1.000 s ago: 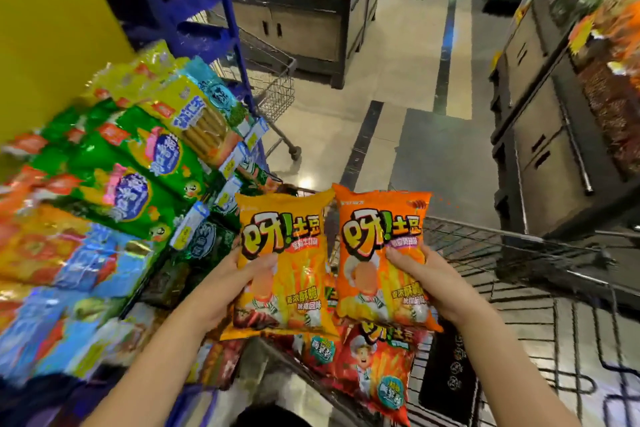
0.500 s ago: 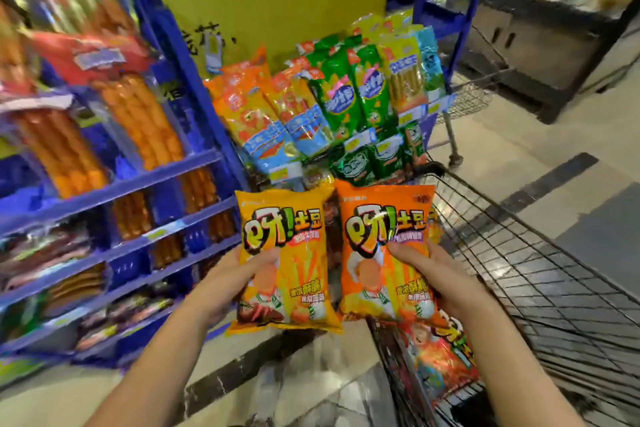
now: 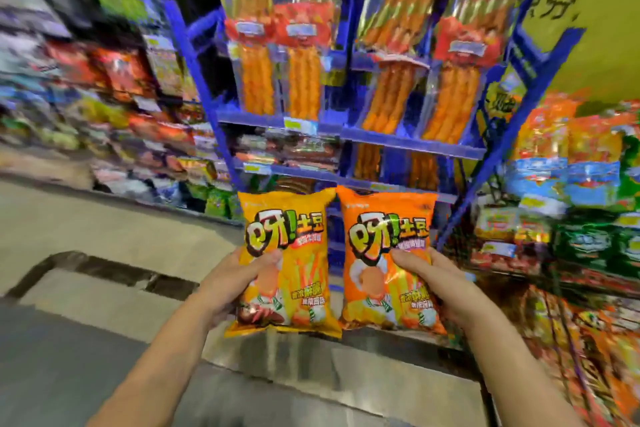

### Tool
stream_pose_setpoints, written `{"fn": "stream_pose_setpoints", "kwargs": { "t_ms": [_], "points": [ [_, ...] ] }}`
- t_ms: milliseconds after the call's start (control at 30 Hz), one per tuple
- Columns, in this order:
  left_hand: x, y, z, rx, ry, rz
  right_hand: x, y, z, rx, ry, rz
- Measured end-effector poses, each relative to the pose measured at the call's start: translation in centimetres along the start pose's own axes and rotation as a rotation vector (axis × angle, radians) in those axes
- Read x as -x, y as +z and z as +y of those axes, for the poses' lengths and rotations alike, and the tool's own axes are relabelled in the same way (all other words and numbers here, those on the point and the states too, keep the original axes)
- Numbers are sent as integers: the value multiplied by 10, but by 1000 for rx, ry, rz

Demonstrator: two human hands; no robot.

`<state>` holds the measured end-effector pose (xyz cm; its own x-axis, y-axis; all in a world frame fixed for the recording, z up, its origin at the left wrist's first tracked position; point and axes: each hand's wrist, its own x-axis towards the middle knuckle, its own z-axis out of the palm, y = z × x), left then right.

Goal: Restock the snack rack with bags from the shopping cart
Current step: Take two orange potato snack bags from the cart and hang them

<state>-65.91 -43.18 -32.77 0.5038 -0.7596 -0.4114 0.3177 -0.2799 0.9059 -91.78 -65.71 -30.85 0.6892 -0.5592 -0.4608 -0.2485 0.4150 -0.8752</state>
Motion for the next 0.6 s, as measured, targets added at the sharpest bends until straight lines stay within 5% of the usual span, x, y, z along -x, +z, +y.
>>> {"fn": "stream_pose_setpoints", "kwargs": {
  "t_ms": [600],
  "points": [
    [250,-375,-69,258,99,588,-81,476,47,359,62,-644]
  ]
}}
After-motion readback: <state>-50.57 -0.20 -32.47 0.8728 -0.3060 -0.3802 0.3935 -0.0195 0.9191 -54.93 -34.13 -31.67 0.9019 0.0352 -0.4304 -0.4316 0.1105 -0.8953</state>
